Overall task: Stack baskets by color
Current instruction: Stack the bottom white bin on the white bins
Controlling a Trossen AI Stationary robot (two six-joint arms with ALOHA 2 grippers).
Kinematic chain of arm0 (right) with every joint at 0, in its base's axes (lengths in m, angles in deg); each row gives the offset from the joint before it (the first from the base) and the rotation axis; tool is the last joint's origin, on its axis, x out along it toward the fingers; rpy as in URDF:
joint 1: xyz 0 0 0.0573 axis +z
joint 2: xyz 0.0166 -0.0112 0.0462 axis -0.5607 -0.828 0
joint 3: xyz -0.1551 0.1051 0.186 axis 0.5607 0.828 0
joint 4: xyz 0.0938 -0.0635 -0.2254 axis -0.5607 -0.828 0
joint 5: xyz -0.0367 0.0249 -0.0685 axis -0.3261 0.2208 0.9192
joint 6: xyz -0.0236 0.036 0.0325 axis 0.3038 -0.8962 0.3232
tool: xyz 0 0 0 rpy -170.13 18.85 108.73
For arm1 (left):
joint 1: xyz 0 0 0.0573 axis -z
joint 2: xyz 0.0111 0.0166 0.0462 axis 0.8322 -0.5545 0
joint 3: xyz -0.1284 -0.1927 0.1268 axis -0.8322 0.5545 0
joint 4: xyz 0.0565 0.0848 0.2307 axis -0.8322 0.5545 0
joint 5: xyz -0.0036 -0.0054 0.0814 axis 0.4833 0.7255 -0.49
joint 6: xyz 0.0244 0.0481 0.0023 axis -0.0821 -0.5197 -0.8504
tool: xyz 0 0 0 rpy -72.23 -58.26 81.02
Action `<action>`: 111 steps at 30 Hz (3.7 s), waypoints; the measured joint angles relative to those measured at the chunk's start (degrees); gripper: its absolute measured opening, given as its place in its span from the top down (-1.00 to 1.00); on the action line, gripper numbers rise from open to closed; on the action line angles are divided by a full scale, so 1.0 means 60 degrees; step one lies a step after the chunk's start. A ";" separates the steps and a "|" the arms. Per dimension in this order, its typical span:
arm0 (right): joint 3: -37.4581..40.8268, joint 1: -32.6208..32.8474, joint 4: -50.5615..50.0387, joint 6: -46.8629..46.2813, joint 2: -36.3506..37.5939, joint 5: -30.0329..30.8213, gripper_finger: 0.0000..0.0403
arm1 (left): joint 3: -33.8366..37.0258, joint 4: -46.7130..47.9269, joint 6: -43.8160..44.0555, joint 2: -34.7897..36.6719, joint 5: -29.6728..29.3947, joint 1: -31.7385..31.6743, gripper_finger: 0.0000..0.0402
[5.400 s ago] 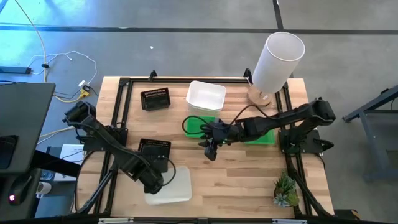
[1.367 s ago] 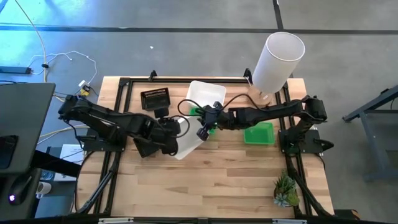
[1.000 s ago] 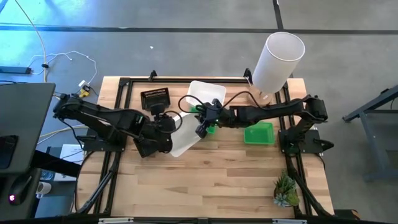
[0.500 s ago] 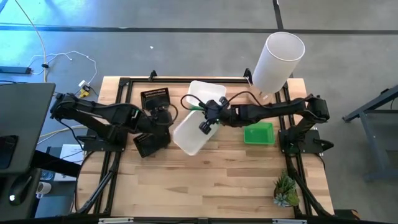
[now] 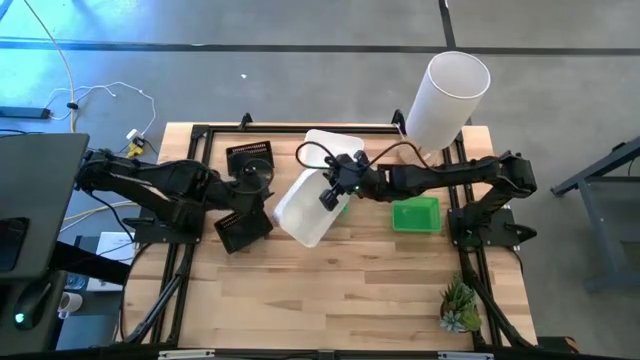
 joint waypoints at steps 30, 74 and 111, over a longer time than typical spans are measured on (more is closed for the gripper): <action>-0.0018 -0.2399 -0.0814 -0.4853 0.0336 0.0972 1.00 | 0.0246 -0.0540 -0.1724 0.2729 -0.1200 -0.0023 0.34; -0.0018 -0.3211 -0.4162 -0.9040 0.0235 0.0385 1.00 | 0.0630 -0.0285 -0.0762 0.3035 -0.1025 -0.0016 0.34; -0.0018 -0.3672 -0.3657 -0.6201 0.0061 0.0455 0.47 | 0.0627 0.0028 -0.0759 0.3031 -0.1095 -0.0016 0.34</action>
